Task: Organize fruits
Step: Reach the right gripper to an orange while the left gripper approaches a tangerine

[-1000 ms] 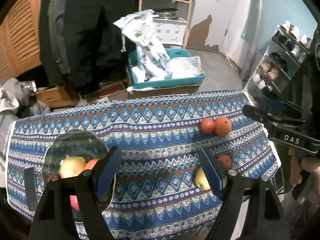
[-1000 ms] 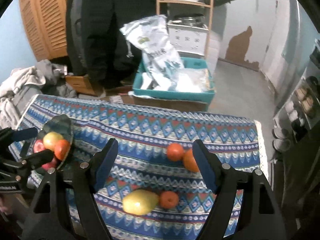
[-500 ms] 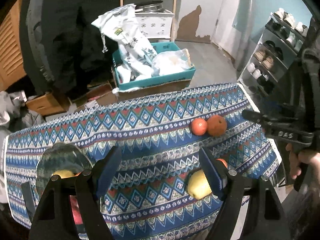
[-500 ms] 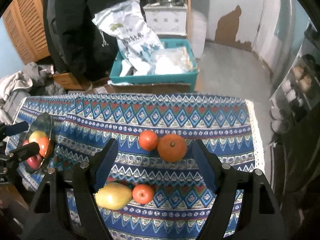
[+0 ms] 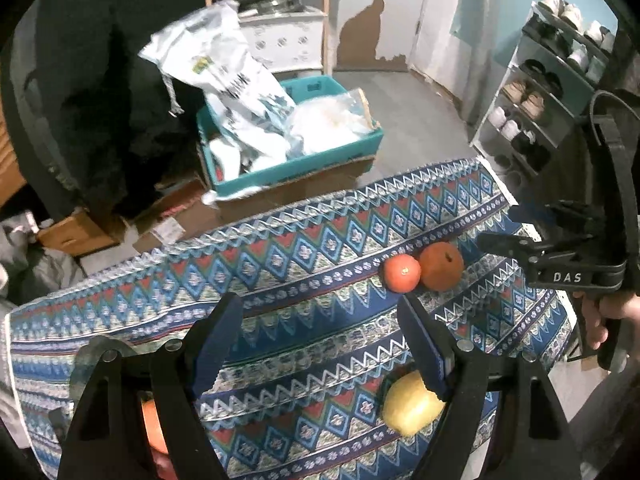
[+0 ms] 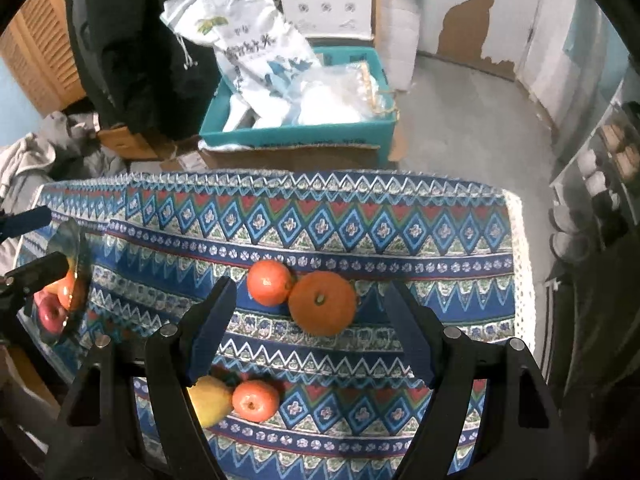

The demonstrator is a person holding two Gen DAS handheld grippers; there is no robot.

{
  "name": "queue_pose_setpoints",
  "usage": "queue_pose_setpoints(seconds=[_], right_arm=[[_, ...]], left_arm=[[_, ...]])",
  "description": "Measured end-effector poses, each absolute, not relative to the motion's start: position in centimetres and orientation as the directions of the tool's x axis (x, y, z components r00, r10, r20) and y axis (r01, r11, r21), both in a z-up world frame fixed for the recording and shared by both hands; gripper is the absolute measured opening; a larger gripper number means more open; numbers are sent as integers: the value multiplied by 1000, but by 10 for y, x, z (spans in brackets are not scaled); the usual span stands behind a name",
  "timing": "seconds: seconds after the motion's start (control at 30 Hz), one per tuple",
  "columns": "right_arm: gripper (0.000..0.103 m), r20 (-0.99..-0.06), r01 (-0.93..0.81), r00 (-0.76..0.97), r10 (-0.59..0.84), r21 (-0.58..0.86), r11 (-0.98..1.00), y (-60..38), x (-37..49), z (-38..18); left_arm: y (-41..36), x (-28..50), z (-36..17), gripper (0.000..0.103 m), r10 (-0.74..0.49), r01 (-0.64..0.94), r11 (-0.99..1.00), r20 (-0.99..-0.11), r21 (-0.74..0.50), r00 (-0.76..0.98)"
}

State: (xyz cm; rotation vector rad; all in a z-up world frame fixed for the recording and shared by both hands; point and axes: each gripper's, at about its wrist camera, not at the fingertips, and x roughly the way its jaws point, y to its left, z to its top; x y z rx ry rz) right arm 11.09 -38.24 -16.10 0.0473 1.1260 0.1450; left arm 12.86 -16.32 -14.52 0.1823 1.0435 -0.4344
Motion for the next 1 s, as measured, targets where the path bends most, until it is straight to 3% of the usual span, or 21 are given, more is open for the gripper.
queue_pose_setpoints(seconds=[0.53, 1.0], right_arm=[[77, -947, -105, 278, 159, 135, 985, -386, 124, -249], [77, -962, -140, 232, 145, 114, 983, -377, 136, -287]], left_arm=[[-189, 158, -226, 81, -274, 448, 886, -915, -121, 296], [-209, 168, -241, 81, -304, 457, 874, -920, -165, 249]])
